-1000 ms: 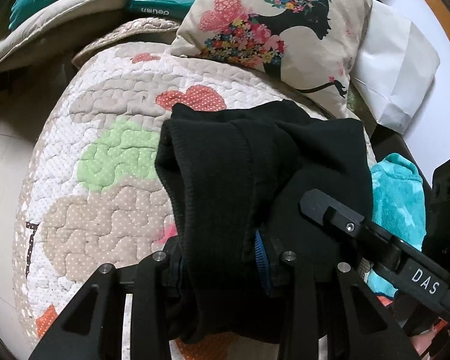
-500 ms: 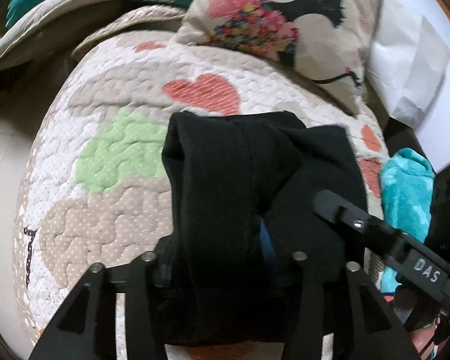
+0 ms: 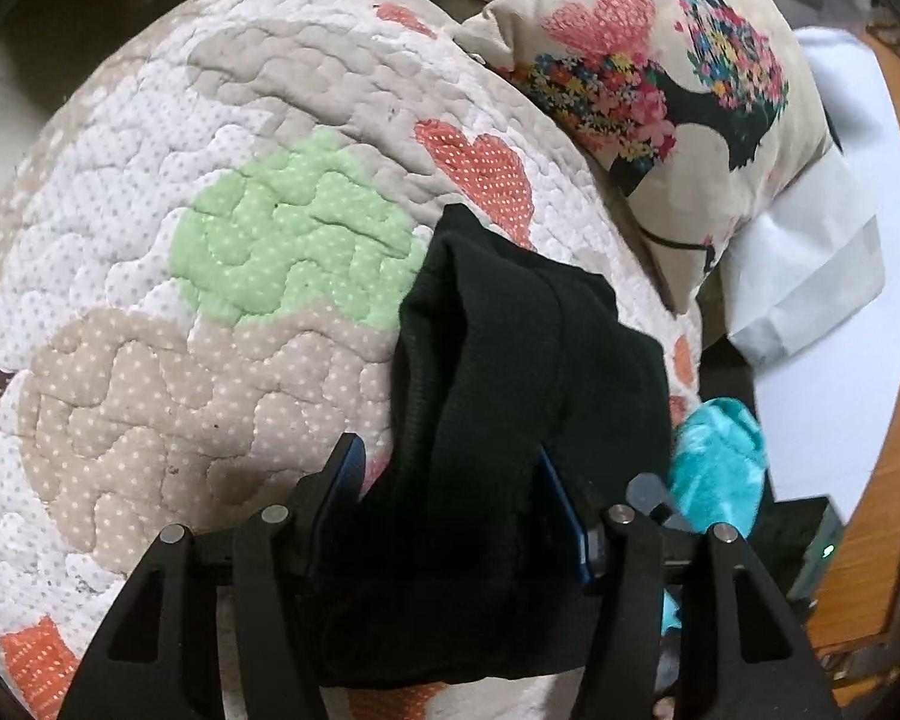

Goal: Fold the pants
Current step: 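Open both grippers and release the folded pants on the quilt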

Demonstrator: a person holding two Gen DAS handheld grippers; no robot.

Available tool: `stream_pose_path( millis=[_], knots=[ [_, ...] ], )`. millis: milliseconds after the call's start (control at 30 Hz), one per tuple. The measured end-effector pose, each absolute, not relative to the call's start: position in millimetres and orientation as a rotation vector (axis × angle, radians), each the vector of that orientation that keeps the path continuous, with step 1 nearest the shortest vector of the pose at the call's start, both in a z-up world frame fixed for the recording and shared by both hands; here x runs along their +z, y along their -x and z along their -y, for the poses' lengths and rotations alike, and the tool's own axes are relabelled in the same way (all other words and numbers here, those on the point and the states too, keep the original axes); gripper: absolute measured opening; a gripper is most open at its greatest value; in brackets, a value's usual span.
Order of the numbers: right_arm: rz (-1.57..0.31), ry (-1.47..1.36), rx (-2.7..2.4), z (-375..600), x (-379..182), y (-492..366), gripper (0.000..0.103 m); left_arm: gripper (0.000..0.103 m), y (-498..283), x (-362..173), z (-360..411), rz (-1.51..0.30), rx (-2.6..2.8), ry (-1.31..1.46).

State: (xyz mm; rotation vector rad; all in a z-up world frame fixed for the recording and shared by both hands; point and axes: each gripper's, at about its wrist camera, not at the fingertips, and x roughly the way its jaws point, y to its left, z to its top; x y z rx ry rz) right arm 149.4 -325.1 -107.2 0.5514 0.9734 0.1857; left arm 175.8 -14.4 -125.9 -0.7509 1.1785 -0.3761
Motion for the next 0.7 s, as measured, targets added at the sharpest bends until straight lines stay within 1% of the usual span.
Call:
stream_pose_path(
  millis=[133,233,333,467,600,700],
  knots=[
    [-0.943,-0.531,0.158,326,-92,-135,0.075,0.057,-176,-127,4,-1.188,-0.386,0.821],
    [-0.917,-0.524,0.151,328,-70,-116,0.075,0.057,-170,-115,-4,-1.173,-0.358,0.794],
    [-0.905,-0.475,0.151,321,-44,-90,0.075,0.057,-152,-94,-12,-1.122,-0.309,0.697],
    [-0.885,-0.412,0.158,308,-25,-48,0.076,0.057,-111,-65,-12,-1.037,-0.248,0.541],
    [-0.880,-0.313,0.146,291,-25,4,0.078,0.057,-53,-37,-3,-0.903,-0.159,0.331],
    [-0.890,-0.232,0.118,279,-34,32,0.079,0.058,-8,-20,-3,-0.807,-0.067,0.254]
  ],
)
